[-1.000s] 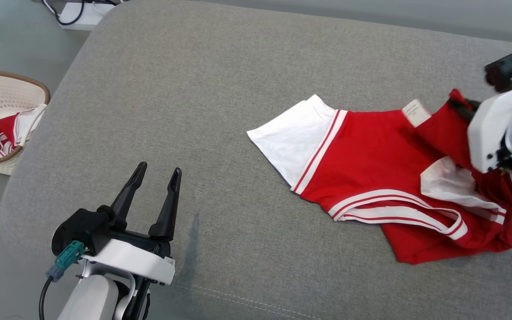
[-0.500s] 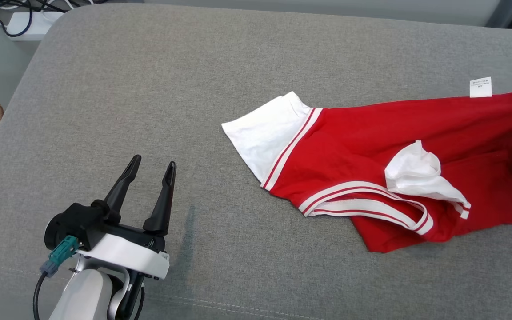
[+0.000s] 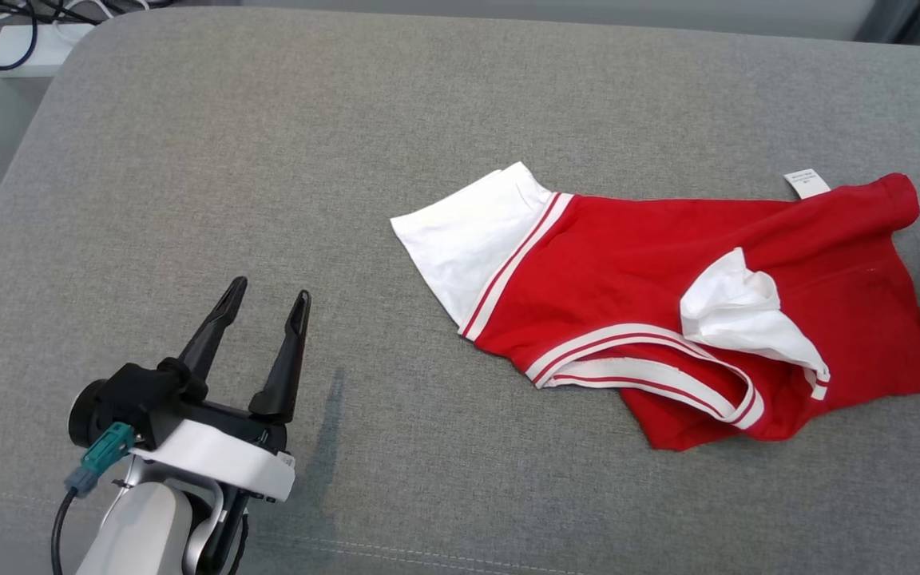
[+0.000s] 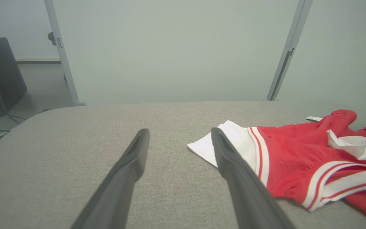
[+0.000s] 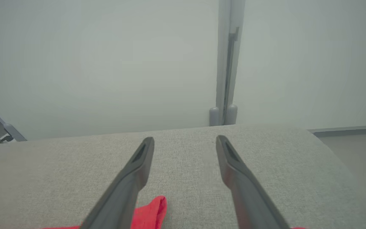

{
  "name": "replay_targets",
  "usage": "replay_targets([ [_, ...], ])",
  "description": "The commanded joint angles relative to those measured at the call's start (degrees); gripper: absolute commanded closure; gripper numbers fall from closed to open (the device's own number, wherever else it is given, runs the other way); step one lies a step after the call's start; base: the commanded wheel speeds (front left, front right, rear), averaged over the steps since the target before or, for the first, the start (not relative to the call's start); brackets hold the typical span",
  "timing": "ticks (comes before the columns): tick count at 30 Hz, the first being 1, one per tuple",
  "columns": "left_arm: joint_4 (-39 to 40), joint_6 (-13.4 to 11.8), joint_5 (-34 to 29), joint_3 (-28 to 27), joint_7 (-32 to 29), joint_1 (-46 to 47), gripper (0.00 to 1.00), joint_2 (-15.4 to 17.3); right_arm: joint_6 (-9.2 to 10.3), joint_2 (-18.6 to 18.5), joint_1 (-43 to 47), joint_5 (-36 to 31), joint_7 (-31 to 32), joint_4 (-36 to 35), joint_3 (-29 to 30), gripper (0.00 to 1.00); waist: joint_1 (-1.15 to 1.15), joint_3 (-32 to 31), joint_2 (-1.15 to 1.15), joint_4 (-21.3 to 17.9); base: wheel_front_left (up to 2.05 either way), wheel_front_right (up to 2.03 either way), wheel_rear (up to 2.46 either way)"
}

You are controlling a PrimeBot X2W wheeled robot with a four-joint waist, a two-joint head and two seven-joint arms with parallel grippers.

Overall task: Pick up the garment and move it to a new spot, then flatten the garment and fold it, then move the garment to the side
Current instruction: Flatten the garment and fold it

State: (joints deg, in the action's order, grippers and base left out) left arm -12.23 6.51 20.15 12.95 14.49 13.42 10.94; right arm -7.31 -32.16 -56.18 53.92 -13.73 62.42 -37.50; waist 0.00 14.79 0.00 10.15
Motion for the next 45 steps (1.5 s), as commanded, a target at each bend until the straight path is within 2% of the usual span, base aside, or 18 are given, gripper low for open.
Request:
replay_targets([
  [1, 1.7, -0.3, -0.3, -2.4, 0.5, 1.4, 0.00, 1.7, -0.18, -2.0, 0.1, -0.2, -1.1, -0.7, 0.6, 0.00, 0.00, -0.5, 0.00, -0.6, 0.00, 0.00, 0.00],
  [5, 3.1, -1.6, -0.1, -3.4, 0.5, -0.6, 0.00, 2.4, -0.18, -5.2, 2.3, -6.1, -1.2, -11.1, 12.7, 0.00, 0.00, -1.8, 0.00, -2.7, 0.00, 0.00, 0.00],
  [8, 4.6, -2.8, 0.3, -4.4, 0.2, -2.9, 0.00, 2.7, -0.18, -2.9, 10.9, -13.7, -1.2, -22.6, 23.0, 0.00, 0.00, -3.1, 0.00, -4.7, 0.00, 0.00, 0.00],
  [12, 6.9, -4.2, 1.0, -5.6, -0.6, -5.6, 0.00, 3.1, -0.18, 5.1, 26.1, -24.4, -1.3, -38.7, 32.6, 0.00, 0.00, -4.6, 0.00, -6.8, 0.00, 0.00, 0.00],
  [18, 10.1, -5.8, 2.1, -6.9, -2.1, -8.8, 0.00, 3.9, -0.18, 18.5, 46.7, -37.1, -1.3, -58.0, 36.6, 0.00, 0.00, -6.1, 0.00, -9.1, 0.00, 0.00, 0.00],
  [22, 11.3, -6.6, 2.5, -7.3, -2.7, -10.7, 0.00, 4.1, -0.18, 22.3, 53.1, -40.3, -1.3, -62.3, 37.3, 0.00, 0.00, -7.4, 0.00, -9.8, 0.00, 0.00, 0.00],
  [28, 12.6, -7.7, 3.2, -8.0, -3.7, -13.4, 0.00, 4.3, -0.18, 25.3, 59.0, -42.9, -1.3, -64.5, 37.0, 0.00, 0.00, -9.3, 0.00, -10.5, 0.00, 0.00, 0.00],
  [41, 15.2, -9.0, 3.3, -7.7, -5.3, -14.8, 0.00, 4.9, -0.18, 26.4, 60.5, -42.9, -1.1, -65.3, 35.8, 0.00, 0.00, -9.9, 0.00, -10.8, 0.00, 0.00, 0.00],
  [45, 16.2, -8.1, 2.7, -5.3, -6.9, -12.9, 0.00, 4.6, -0.18, 26.5, 60.3, -42.7, -1.1, -65.7, 35.8, 0.00, 0.00, -9.4, 0.00, -10.7, 0.00, 0.00, 0.00],
])
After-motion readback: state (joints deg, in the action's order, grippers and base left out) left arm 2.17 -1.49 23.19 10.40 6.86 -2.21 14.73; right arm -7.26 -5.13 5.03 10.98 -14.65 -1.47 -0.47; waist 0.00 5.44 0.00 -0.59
